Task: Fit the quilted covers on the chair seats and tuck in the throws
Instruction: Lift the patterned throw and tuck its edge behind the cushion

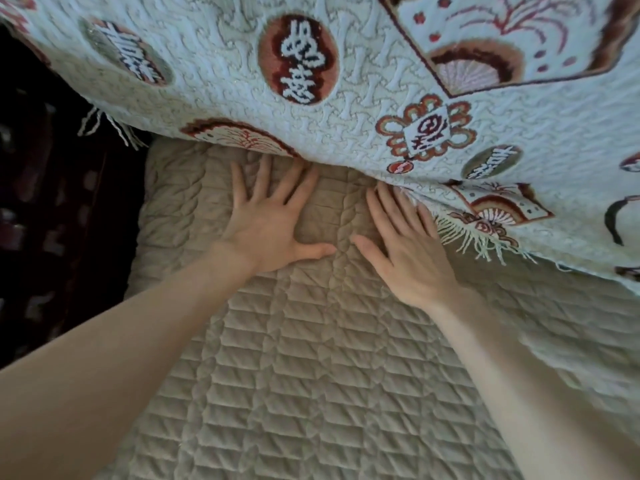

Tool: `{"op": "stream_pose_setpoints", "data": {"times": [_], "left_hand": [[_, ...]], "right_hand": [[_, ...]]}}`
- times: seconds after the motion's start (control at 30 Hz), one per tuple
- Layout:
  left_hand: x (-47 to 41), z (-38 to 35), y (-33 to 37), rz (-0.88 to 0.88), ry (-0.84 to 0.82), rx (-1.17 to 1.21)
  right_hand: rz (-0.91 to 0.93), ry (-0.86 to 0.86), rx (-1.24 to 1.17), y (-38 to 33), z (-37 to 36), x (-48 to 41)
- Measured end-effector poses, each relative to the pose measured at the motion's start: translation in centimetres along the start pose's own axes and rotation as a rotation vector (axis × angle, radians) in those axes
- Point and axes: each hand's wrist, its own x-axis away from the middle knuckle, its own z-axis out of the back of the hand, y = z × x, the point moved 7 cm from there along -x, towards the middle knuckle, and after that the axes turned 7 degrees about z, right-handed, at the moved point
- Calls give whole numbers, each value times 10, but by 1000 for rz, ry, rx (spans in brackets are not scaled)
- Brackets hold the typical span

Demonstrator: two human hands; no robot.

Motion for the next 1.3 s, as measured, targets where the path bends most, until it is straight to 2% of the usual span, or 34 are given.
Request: {"op": "stream_pose_setpoints", "data": {"times": [0.13, 0.3, 0.4, 0.47, 0.53, 0.67, 0.93, 1.03, 1.13, 1.2, 1.3], "left_hand": [[-3, 1, 34, -78, 14, 37], [-21, -1, 42, 9, -80, 72], [-10, 6, 47, -15, -6, 43], [1, 12, 60, -133, 116, 4], [4, 16, 72, -228, 187, -13], [-11, 14, 82, -149, 47, -4], [-54, 11, 88, -53, -125, 28], [-45, 12, 92, -47, -7, 21], [-29, 19, 96, -84, 106, 5], [-21, 25, 107, -176, 187, 13], [-20, 28, 126, -224, 209, 20]], "right_hand": [[-61, -12, -33, 25, -1, 17], [-87, -67, -56, 35, 2, -2], [-45, 26, -123, 27, 16, 8], [-29, 146, -123, 23, 29, 24], [-79, 174, -121, 31, 32, 41], [-174, 38, -148, 57, 20, 48], [-297, 33, -157, 95, 30, 2], [-250, 54, -143, 94, 33, -1], [-115, 213, -99, 82, 47, 24], [-40, 279, -68, 80, 55, 40], [-43, 171, -75, 92, 52, 46]]}}
